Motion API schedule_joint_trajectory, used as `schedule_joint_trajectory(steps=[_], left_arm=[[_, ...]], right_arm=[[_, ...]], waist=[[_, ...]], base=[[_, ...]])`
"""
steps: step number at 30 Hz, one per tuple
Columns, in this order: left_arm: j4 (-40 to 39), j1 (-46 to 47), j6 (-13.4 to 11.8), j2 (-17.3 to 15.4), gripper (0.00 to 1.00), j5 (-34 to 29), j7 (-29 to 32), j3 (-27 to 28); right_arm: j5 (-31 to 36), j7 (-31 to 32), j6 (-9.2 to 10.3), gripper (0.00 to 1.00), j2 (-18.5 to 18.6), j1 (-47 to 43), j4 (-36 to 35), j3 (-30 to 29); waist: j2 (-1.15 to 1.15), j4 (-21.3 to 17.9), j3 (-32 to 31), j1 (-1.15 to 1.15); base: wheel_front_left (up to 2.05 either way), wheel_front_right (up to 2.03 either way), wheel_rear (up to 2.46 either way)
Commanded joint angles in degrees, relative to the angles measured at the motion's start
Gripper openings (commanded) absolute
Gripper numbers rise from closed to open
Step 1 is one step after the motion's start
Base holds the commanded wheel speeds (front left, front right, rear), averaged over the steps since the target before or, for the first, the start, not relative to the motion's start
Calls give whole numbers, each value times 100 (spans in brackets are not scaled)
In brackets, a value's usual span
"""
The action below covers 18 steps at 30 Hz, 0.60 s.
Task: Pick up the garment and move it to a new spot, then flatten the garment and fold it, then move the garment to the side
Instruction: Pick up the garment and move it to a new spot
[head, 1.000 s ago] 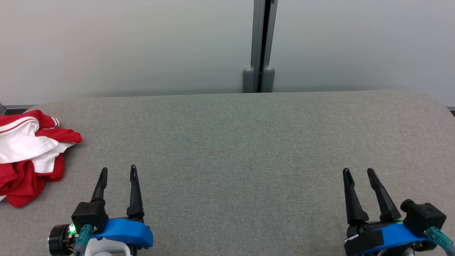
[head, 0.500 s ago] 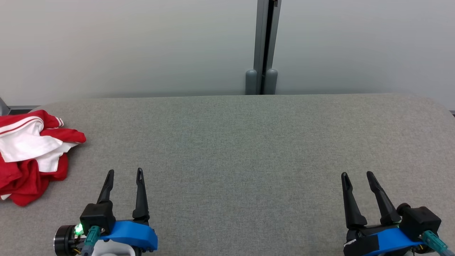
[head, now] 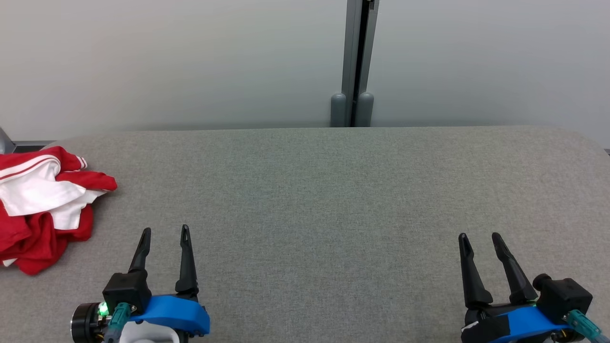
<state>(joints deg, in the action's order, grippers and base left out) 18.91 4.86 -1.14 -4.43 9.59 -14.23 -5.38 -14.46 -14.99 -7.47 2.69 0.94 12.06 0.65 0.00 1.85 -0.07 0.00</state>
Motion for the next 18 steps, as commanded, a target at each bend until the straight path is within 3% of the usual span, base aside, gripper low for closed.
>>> schedule_joint_trajectory(steps=[1,10,18], left_arm=[[-14,57,-8,-27,100,21,0,22],[-47,98,-85,-85,100,102,-6,68],[-127,95,-169,-161,100,130,-46,138]], right_arm=[[-42,-30,-5,100,36,-24,18,-17],[-119,-27,-4,100,34,-5,-30,49],[-154,-26,-4,100,34,-42,-46,120]], waist=[[0,7,2,0],[0,214,31,0],[0,741,40,0]], base=[[0,0,0],[0,0,0],[0,0,0]])
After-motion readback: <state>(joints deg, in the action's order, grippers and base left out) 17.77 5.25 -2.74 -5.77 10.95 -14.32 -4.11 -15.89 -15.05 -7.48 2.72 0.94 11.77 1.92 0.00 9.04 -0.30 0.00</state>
